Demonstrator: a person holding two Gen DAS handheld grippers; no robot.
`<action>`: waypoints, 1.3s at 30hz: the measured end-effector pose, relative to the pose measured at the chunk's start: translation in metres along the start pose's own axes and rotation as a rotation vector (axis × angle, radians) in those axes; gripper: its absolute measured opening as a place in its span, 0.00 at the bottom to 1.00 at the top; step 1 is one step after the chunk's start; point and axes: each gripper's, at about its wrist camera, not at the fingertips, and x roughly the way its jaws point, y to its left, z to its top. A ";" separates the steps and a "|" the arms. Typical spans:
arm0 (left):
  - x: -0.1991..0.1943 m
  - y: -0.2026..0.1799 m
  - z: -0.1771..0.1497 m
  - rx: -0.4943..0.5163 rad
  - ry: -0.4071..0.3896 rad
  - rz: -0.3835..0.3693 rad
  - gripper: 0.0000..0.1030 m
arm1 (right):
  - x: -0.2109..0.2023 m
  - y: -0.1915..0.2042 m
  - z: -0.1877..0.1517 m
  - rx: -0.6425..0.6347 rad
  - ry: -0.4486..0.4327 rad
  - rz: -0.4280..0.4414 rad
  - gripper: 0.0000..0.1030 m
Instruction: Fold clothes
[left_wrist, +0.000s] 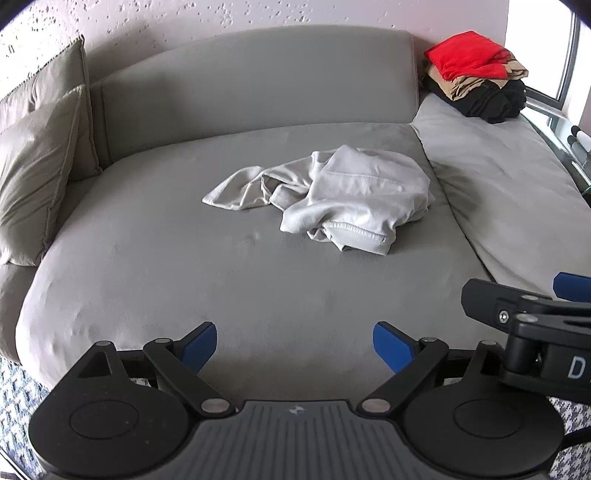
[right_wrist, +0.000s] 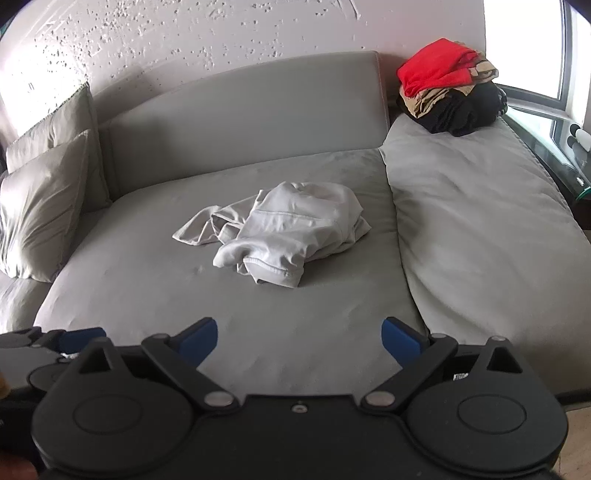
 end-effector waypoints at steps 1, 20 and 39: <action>0.000 0.000 0.000 0.000 0.000 -0.001 0.89 | 0.000 0.000 -0.001 -0.002 0.000 -0.001 0.94; 0.016 0.016 0.000 -0.040 0.043 -0.021 0.89 | 0.005 0.008 0.003 -0.026 0.021 -0.024 0.94; 0.016 0.016 0.000 -0.043 0.041 -0.015 0.89 | 0.005 0.007 0.003 -0.029 0.020 -0.023 0.94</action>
